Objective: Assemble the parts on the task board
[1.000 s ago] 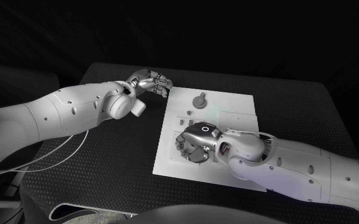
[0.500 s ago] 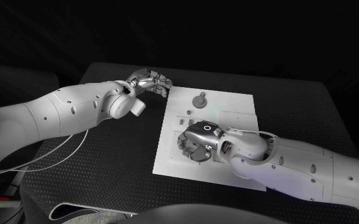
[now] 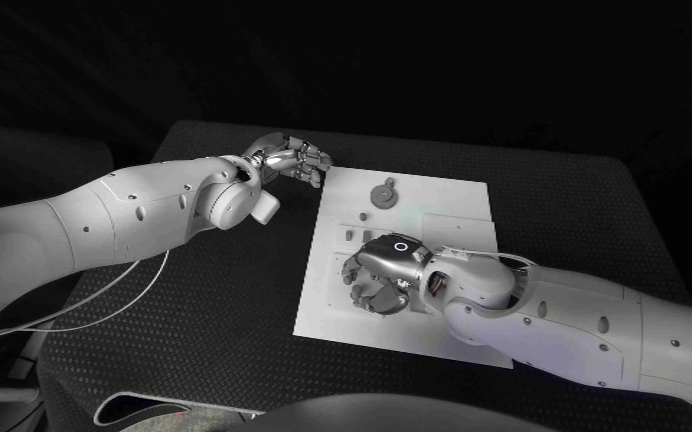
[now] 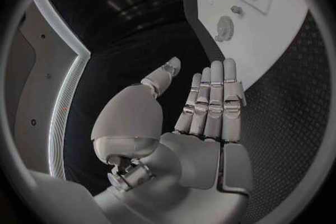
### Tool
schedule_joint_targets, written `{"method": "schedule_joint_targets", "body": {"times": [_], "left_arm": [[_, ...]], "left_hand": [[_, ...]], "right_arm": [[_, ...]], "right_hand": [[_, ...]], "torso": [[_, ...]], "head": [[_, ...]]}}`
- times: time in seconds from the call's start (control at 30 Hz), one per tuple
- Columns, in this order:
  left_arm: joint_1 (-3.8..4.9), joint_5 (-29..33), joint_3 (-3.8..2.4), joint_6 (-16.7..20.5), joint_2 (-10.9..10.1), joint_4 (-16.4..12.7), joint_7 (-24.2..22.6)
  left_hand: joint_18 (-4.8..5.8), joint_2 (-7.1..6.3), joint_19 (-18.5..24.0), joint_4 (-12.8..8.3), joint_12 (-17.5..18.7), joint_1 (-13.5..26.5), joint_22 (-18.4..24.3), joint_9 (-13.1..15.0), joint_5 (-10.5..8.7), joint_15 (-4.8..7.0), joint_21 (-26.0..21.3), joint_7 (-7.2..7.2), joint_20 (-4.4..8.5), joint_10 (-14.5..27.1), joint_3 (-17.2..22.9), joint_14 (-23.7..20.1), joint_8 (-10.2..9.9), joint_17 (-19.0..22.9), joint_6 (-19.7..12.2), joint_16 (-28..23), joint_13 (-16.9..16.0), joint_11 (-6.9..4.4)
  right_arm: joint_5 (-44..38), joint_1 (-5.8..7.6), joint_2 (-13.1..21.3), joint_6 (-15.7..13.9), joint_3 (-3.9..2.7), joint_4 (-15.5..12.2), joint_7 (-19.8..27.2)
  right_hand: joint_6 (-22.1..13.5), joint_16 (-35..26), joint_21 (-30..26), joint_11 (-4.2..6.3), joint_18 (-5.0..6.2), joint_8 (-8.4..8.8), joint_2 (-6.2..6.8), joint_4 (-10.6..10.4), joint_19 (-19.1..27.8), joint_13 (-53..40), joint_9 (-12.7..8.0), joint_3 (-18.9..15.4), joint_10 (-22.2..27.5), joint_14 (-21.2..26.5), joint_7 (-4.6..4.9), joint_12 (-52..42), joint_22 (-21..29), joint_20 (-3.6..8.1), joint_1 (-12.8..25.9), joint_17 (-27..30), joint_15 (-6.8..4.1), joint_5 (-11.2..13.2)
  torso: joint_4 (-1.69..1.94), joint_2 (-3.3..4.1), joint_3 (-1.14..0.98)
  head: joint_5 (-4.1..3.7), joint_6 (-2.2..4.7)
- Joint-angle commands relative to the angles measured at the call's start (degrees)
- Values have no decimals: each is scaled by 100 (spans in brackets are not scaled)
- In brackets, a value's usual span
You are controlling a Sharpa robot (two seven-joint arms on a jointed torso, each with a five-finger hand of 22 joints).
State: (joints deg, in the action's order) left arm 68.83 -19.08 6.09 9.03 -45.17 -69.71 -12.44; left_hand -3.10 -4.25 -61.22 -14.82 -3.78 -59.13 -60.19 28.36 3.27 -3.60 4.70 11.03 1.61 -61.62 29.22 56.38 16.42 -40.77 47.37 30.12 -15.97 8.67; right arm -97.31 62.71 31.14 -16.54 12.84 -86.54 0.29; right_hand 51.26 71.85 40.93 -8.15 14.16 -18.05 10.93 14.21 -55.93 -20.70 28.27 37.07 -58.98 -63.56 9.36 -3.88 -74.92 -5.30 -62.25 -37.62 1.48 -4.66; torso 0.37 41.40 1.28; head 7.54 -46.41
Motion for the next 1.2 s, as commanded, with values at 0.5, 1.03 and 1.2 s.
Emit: {"method": "schedule_joint_targets", "body": {"times": [0.5,1.03,1.2], "left_arm": [[8,48,-4,-15,8,43,-91],[6,64,-3,-13,122,190,-104],[4,64,-2,-24,145,231,-110]], "left_hand": [[-67,3,-39,33,-14,66,-9,-5,-13,-42,-38,5,7,24,0,17,34,-17,-37,-33,7,28],[-67,2,-42,32,-23,64,-11,-3,-13,-41,-39,-1,7,8,0,22,45,-25,-23,-37,5,22],[-67,7,-44,35,-27,65,-12,-2,-13,-41,-39,-3,7,0,0,24,49,-28,-17,-38,4,19]], "right_arm": [[1742,254,776,-817,-333,-326,380],[3507,605,1983,1196,-468,-369,-1026],[3699,603,2176,1602,-345,-522,-1563]], "right_hand": [[-428,112,23,175,84,162,20,-164,16,-77,-99,-141,-478,-24,9,-368,-119,22,-24,71,-145,21],[-291,-40,-64,439,84,52,-55,-341,104,-523,-46,-253,-1244,4,55,-917,-80,-6,183,179,-397,22],[515,642,116,425,37,-454,-273,-938,-245,-1206,209,-591,-2455,-581,-560,-2047,-108,-60,961,-154,-337,86]], "torso": [[-4,-4,3],[-60,-28,-33],[-89,-38,-51]], "head": [[-177,128],[-555,320],[-561,315]]}}
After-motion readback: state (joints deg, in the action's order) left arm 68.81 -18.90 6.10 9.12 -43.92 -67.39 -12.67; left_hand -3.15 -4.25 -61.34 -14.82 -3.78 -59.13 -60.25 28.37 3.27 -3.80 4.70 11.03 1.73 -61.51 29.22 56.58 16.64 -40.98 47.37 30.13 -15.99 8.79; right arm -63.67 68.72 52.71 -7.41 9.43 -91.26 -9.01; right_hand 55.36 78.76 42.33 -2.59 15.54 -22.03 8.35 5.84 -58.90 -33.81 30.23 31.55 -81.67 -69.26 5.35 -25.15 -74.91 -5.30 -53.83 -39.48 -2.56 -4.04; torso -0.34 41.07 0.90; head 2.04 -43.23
